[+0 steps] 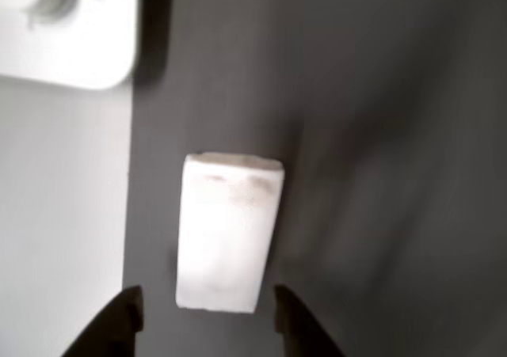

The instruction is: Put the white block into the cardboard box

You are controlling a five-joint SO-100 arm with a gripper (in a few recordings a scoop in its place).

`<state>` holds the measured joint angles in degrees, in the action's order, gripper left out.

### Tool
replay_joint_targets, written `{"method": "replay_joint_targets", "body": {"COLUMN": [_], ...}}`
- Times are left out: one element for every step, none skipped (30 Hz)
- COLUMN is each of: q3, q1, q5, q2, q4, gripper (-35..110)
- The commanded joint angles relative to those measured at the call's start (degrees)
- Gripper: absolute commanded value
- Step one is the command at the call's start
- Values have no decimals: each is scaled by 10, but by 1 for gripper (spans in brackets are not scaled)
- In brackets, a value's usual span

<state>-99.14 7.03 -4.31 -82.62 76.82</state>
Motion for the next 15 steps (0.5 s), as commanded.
{"method": "replay_joint_targets", "body": {"q3": [44, 46, 47, 49, 51, 53, 55, 58, 61, 62, 64, 66, 68, 69, 70], "q1": [0, 0, 0, 0, 0, 0, -1, -1, -1, -2, -2, -2, -2, -2, -2], "q5": [-7, -7, -7, -7, -7, -7, -7, -7, -7, -7, -7, -7, -7, -7, -7], "q2": [-1, 1, 3, 5, 7, 9, 11, 14, 17, 19, 21, 24, 26, 28, 31], "q4": [3, 1, 0, 0, 0, 0, 0, 0, 0, -1, -2, -2, -2, -4, -5], "gripper": [24, 24, 24, 24, 24, 24, 24, 24, 24, 24, 24, 25, 25, 25, 25]}}
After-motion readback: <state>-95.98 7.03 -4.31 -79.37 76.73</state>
